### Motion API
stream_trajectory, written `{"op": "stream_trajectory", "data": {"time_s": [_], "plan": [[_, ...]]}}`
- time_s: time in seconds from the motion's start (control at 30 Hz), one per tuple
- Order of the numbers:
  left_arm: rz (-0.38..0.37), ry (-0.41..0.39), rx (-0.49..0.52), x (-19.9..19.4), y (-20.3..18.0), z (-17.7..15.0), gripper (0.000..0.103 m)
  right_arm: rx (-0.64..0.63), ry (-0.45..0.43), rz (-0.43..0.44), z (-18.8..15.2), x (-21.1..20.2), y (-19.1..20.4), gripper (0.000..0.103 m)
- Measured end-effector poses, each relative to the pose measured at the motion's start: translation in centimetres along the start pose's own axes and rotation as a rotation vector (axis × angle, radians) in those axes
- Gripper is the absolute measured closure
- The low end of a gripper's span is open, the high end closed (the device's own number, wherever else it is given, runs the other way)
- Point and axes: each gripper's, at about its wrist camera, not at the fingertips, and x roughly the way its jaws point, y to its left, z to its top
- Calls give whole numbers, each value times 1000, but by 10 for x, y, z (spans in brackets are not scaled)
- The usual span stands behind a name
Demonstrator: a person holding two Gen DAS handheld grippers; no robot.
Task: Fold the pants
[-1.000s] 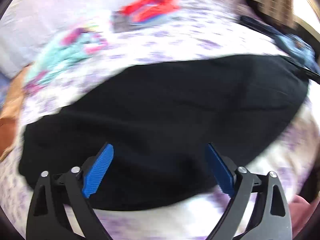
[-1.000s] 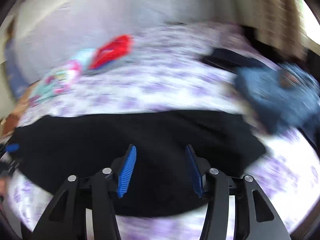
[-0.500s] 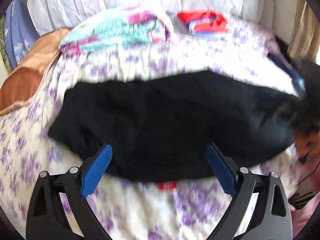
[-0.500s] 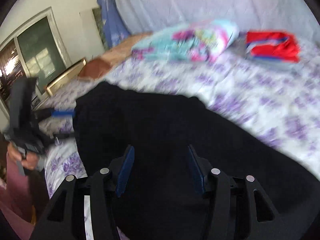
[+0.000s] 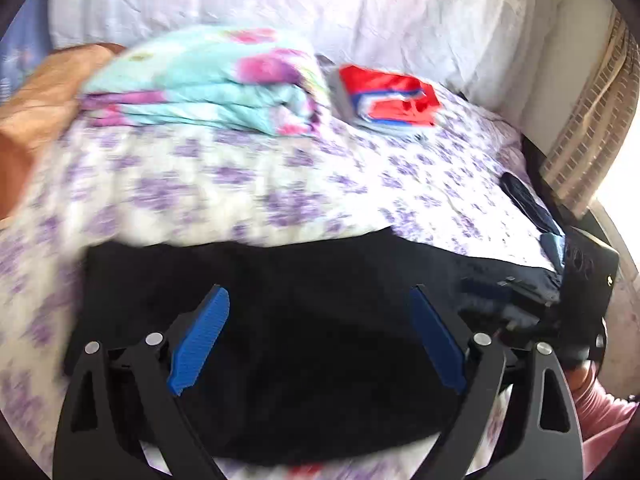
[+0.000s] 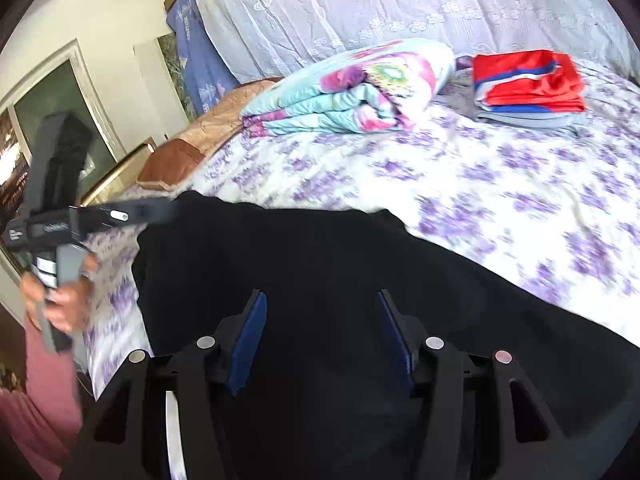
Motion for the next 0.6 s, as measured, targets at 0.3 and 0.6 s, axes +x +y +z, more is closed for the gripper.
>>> {"op": "stream_trajectory", "data": {"time_s": [0.3, 0.6], "plan": [[110, 116, -277, 17, 126, -26, 101, 88, 87, -169, -41, -9, -52, 43], [157, -18, -141, -22, 42, -20, 4, 123, -32, -158, -43, -52, -62, 38]]}}
